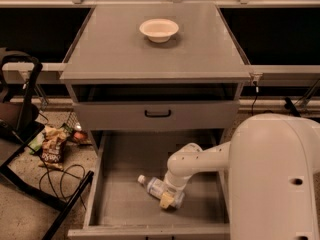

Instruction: Pick blue plastic bottle from middle drawer and place on counter

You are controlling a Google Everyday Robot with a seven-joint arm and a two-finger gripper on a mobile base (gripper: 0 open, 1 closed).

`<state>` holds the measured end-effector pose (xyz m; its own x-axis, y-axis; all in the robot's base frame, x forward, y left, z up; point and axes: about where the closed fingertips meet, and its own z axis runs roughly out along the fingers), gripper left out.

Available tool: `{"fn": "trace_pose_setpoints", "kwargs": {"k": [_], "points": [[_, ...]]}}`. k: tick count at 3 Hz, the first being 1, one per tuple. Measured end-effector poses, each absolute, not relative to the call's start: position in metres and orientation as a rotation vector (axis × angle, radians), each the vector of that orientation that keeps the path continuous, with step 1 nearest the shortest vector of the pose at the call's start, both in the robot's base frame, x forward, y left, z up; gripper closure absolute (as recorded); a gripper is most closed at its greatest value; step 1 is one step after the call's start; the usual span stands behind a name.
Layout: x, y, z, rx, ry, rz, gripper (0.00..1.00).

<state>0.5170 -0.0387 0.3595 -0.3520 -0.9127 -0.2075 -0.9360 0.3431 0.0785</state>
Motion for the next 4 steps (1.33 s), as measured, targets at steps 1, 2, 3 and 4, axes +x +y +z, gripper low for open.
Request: {"fn": "trace_pose_setpoints", "kwargs": {"k": [1,2,3,4], "points": [[0.516,-0.037,0.359,-1.712,2.467,0.281,0.63],[0.516,-0.037,0.359,-1.712,2.467,0.281,0.85],[0.509,-0.040,0.374,-1.729,2.456,0.276,1.00],[0.455,-0.058,0.447,-1.844,2.405,0.290,1.00]]}}
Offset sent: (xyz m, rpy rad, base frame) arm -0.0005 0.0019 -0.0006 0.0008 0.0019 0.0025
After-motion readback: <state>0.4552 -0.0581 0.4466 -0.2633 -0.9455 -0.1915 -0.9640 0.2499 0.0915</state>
